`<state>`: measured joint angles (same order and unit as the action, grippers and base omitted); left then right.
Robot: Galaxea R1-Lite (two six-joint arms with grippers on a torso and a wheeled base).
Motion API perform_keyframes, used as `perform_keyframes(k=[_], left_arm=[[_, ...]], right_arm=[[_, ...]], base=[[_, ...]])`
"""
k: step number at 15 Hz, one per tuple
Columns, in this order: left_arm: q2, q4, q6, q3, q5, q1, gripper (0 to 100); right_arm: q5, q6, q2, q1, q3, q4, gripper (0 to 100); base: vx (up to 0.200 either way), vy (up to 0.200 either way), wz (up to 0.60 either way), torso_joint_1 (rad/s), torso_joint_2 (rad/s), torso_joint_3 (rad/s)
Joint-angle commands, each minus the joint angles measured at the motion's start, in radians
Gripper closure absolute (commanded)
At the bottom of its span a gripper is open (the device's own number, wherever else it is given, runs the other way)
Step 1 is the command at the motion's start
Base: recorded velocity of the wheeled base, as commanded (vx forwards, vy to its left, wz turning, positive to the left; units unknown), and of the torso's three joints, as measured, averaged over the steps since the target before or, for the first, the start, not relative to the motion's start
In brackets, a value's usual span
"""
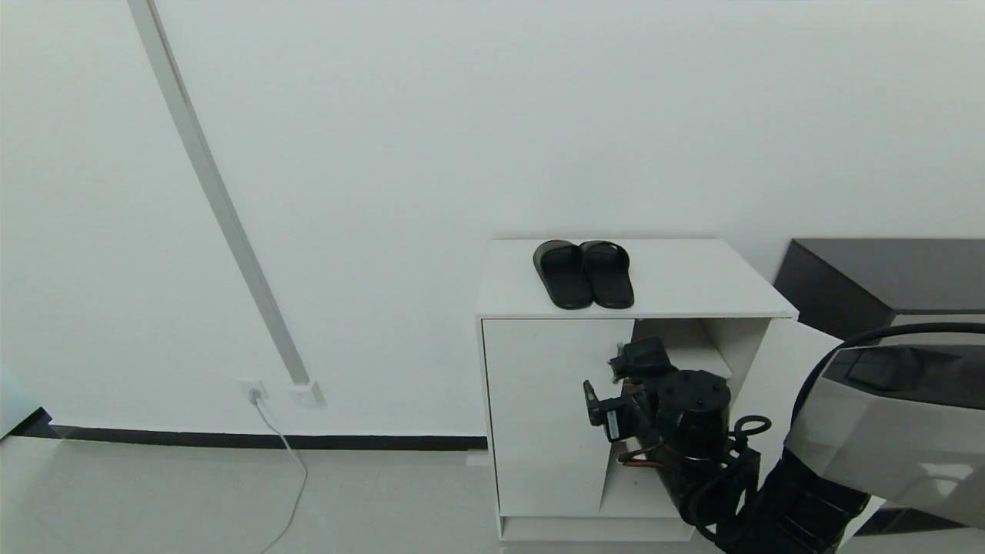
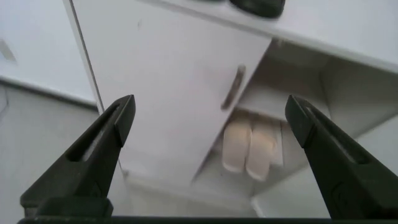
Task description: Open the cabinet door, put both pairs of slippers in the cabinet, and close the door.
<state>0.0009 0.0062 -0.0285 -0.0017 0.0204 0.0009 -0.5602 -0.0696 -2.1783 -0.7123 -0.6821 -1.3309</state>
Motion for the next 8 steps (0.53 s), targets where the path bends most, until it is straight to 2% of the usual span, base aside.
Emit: perform_keyframes(k=[1, 3, 5, 8], left_arm=[[0.001, 0.0, -0.001, 0.0, 0.0, 0.001, 100], [0.001, 0.0, -0.001, 0.0, 0.0, 0.001, 100], [0.001, 0.0, -0.001, 0.0, 0.0, 0.001, 100], [0.001, 0.0, -0.001, 0.0, 0.001, 0.001, 100]], right_arm=[[0.0, 0.136, 0.126, 0.002, -0.135, 0.292, 0], [-0.012, 0.264, 0.19, -0.018, -0.278, 0.605, 0], [-0.072, 0.301, 0.193, -0.024, -0.332, 0.642, 0], [-0.09, 0.304, 0.192, -0.019, -0.329, 0.636, 0]], base=[[0.0, 0.0, 0.0, 0.139, -0.33, -0.178], [0.0, 0.0, 0.0, 0.025, -0.04, -0.025], [0.0, 0.0, 0.0, 0.0, 0.0, 0.0], [0.0, 0.0, 0.0, 0.0, 0.0, 0.0]])
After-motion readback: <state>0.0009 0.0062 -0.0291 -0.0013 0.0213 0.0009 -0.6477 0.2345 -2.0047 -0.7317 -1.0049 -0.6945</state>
